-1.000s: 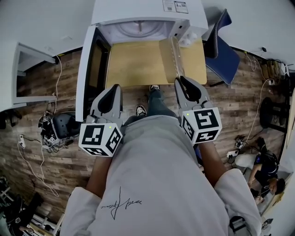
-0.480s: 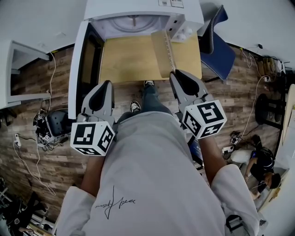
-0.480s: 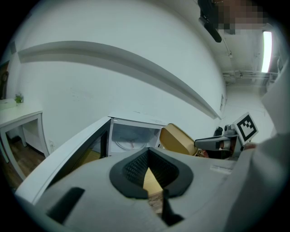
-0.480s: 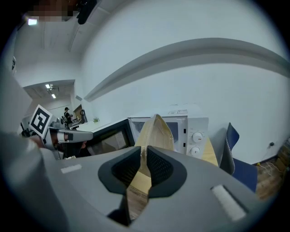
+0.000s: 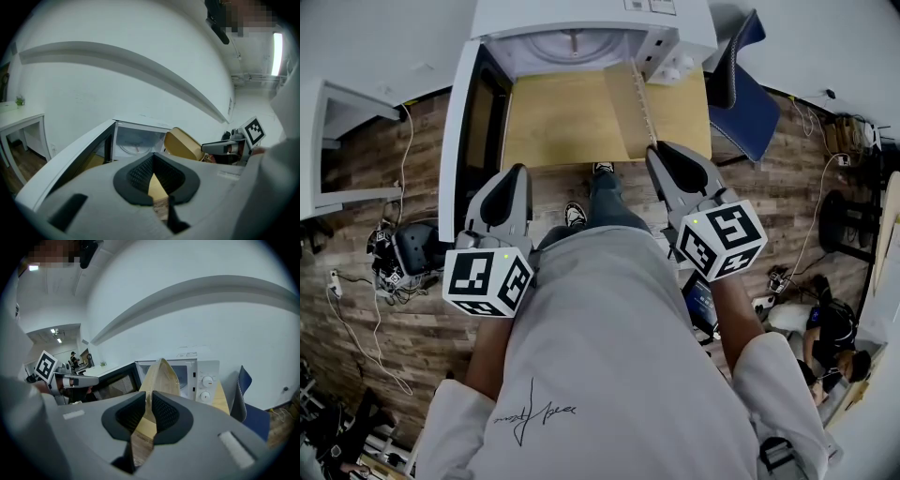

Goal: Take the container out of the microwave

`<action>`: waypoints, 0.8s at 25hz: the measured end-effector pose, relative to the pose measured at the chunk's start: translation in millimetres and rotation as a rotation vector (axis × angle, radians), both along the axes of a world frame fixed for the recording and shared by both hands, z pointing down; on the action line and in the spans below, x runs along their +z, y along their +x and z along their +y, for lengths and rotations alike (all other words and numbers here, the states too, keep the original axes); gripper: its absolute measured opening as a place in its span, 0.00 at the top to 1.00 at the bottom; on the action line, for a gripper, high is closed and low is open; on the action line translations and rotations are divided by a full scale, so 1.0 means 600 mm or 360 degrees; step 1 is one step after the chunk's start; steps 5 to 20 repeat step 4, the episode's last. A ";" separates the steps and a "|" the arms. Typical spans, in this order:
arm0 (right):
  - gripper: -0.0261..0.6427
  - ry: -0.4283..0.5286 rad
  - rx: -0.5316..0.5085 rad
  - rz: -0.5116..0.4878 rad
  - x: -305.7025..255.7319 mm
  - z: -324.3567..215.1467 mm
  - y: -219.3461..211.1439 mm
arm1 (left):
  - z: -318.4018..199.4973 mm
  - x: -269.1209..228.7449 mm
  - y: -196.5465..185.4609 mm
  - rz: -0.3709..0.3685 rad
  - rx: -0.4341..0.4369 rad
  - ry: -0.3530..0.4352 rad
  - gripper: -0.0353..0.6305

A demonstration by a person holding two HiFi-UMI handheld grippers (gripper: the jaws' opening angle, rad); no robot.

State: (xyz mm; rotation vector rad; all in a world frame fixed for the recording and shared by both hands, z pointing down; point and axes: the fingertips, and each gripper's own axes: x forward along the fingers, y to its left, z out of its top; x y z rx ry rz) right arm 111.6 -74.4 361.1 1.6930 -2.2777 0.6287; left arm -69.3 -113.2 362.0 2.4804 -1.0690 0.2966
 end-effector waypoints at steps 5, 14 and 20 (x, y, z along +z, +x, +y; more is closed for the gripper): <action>0.88 -0.0009 -0.0007 0.0001 0.003 -0.004 -0.001 | -0.004 -0.001 0.003 -0.0026 0.0008 0.0020 0.96; 0.88 -0.0009 -0.0007 0.0001 0.003 -0.004 -0.001 | -0.004 -0.001 0.003 -0.0026 0.0008 0.0020 0.96; 0.88 -0.0009 -0.0007 0.0001 0.003 -0.004 -0.001 | -0.004 -0.001 0.003 -0.0026 0.0008 0.0020 0.96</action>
